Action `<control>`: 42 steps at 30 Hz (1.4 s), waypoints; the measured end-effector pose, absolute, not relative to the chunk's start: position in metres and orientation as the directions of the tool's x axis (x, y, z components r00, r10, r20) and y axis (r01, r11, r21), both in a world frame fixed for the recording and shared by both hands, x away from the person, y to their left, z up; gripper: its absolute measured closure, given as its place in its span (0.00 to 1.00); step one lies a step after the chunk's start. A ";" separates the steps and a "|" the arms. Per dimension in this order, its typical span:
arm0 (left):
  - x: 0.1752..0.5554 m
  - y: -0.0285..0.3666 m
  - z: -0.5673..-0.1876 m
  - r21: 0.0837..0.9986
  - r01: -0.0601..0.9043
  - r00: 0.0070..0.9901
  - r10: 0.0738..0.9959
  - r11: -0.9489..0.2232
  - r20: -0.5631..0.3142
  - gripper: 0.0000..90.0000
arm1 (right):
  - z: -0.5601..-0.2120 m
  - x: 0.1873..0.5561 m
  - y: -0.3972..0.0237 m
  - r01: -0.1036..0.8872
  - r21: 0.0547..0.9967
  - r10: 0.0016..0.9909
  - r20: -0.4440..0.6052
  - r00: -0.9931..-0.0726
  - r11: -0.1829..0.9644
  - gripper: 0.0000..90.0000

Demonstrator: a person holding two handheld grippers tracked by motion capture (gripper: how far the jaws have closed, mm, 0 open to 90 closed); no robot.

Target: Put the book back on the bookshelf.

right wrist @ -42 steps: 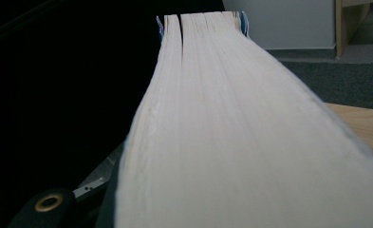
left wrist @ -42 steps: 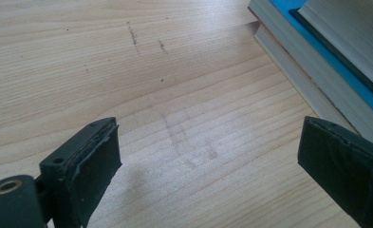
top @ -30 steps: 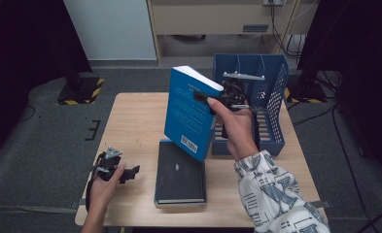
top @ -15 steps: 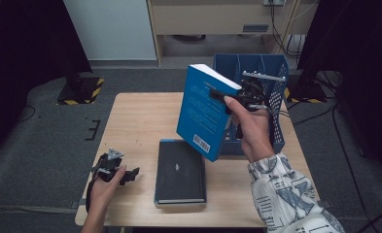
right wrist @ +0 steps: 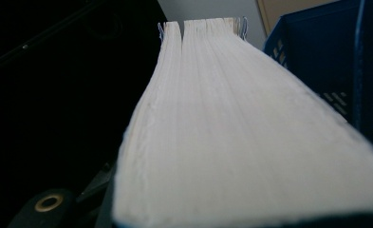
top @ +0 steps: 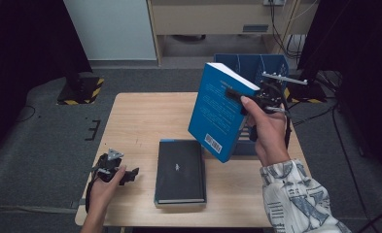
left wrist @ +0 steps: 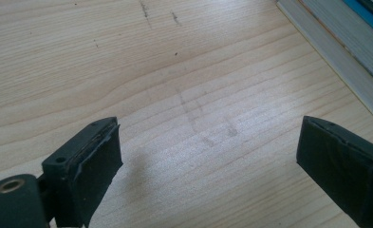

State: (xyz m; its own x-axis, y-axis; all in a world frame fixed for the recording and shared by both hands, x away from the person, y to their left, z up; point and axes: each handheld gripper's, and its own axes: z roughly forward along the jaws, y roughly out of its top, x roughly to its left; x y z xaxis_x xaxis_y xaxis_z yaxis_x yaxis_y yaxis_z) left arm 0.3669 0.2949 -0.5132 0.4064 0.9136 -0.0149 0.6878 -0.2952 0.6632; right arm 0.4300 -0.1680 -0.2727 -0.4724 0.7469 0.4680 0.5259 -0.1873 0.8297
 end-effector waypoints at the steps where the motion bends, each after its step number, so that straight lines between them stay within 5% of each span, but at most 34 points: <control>1: 0.367 0.295 -0.513 0.662 0.687 0.409 0.912 -0.299 -0.012 0.08 | -0.272 0.430 -0.170 0.522 0.831 0.750 0.466 -0.469 -0.190 0.67; 21: 0.368 0.294 -0.516 0.649 0.691 0.417 0.909 -0.318 0.002 0.08 | -0.274 0.440 -0.211 0.515 0.835 0.823 0.425 -0.377 -0.195 0.67; 42: 0.371 0.297 -0.516 0.657 0.695 0.402 0.915 -0.293 -0.018 0.08 | -0.282 0.492 -0.205 0.516 0.841 0.876 0.365 -0.316 -0.164 0.67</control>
State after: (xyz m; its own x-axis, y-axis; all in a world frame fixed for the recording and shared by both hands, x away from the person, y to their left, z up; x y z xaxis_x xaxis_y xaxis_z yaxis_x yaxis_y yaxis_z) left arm 0.3707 0.2970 -0.5162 0.4024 0.9153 -0.0178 0.6950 -0.2927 0.6567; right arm 0.4916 -0.2049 -0.2818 -0.3162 0.8758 0.3646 0.5156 -0.1640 0.8410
